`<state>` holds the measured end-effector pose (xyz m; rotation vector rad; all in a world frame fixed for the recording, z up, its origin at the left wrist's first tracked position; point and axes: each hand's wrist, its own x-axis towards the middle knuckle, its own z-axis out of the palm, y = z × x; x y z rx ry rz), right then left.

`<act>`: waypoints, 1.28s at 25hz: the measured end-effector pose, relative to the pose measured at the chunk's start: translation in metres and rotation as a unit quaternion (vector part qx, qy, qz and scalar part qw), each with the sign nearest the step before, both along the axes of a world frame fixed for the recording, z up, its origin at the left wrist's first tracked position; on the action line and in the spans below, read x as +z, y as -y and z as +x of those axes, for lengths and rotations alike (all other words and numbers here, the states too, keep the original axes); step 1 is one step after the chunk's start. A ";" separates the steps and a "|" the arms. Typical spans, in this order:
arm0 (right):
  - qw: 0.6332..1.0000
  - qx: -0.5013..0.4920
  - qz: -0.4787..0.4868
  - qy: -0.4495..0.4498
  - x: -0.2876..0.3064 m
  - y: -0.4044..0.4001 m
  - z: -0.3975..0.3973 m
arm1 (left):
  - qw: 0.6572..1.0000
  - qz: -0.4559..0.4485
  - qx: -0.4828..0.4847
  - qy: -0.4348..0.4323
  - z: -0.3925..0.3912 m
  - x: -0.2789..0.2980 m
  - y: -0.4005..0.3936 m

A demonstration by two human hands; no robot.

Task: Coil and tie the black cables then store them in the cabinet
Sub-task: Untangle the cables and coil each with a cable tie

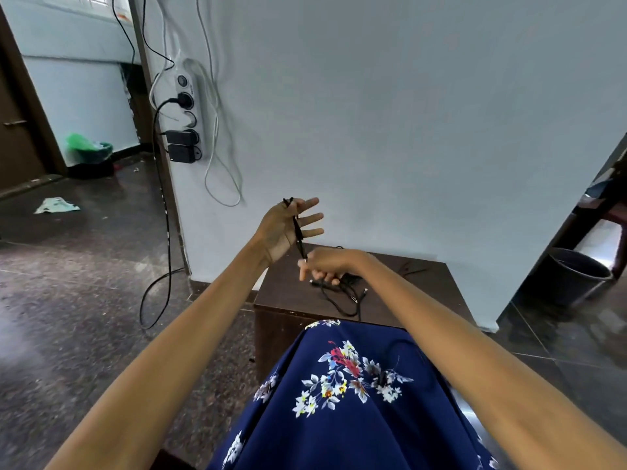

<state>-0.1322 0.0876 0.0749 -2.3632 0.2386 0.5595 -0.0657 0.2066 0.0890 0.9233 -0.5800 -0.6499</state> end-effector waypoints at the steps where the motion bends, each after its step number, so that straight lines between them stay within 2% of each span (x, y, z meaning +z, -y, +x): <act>1: 0.997 0.052 -0.027 -0.054 -0.002 -0.004 0.000 | 0.999 0.033 0.021 0.024 0.002 -0.009 0.003; 3: 0.984 0.122 -0.082 -0.103 0.003 -0.010 0.003 | 0.987 0.120 0.053 0.093 0.004 -0.027 0.006; 6: 0.983 0.126 -0.120 -0.057 0.022 -0.001 0.009 | 0.950 0.230 0.086 0.193 0.004 -0.042 0.008; 8: 0.988 0.119 -0.099 -0.023 0.040 0.014 0.011 | 0.936 0.267 0.066 0.220 0.003 -0.045 0.009; 10: 0.994 0.100 -0.042 0.030 0.054 0.031 0.015 | 0.945 0.276 0.015 0.174 0.003 -0.046 0.008; 12: 0.995 0.049 0.000 0.091 0.056 0.047 0.021 | 0.964 0.242 -0.042 0.101 0.007 -0.047 0.005; 15: 0.986 -0.032 0.002 0.162 0.035 0.054 0.029 | 0.974 0.192 -0.105 0.050 0.010 -0.046 0.002; 19: 0.964 -0.139 0.059 0.218 -0.011 0.034 0.035 | 0.983 0.160 -0.091 -0.007 0.008 -0.047 -0.001; 22: 0.952 -0.224 0.103 0.183 -0.047 0.010 0.041 | 0.990 0.106 -0.031 -0.091 0.009 -0.047 -0.002; 23: 0.954 -0.231 0.129 0.145 -0.057 0.003 0.042 | 0.990 0.087 -0.001 -0.113 0.010 -0.047 -0.003; 25: 0.971 -0.180 0.147 0.057 -0.069 -0.009 0.041 | 0.989 0.068 0.046 -0.126 0.015 -0.048 -0.003; 26: 0.981 -0.138 0.135 0.023 -0.071 -0.014 0.040 | 0.988 0.083 0.062 -0.111 0.017 -0.050 -0.004; 28: 0.993 -0.067 0.094 -0.010 -0.065 -0.018 0.040 | 0.978 0.174 0.108 -0.035 0.024 -0.056 -0.005; 30: 0.998 -0.020 0.061 -0.011 -0.053 -0.020 0.044 | 0.934 0.309 0.154 0.093 0.028 -0.064 -0.008; 32: 0.999 0.018 0.026 -0.005 -0.038 -0.020 0.047 | 0.885 0.386 0.159 0.208 0.030 -0.068 -0.007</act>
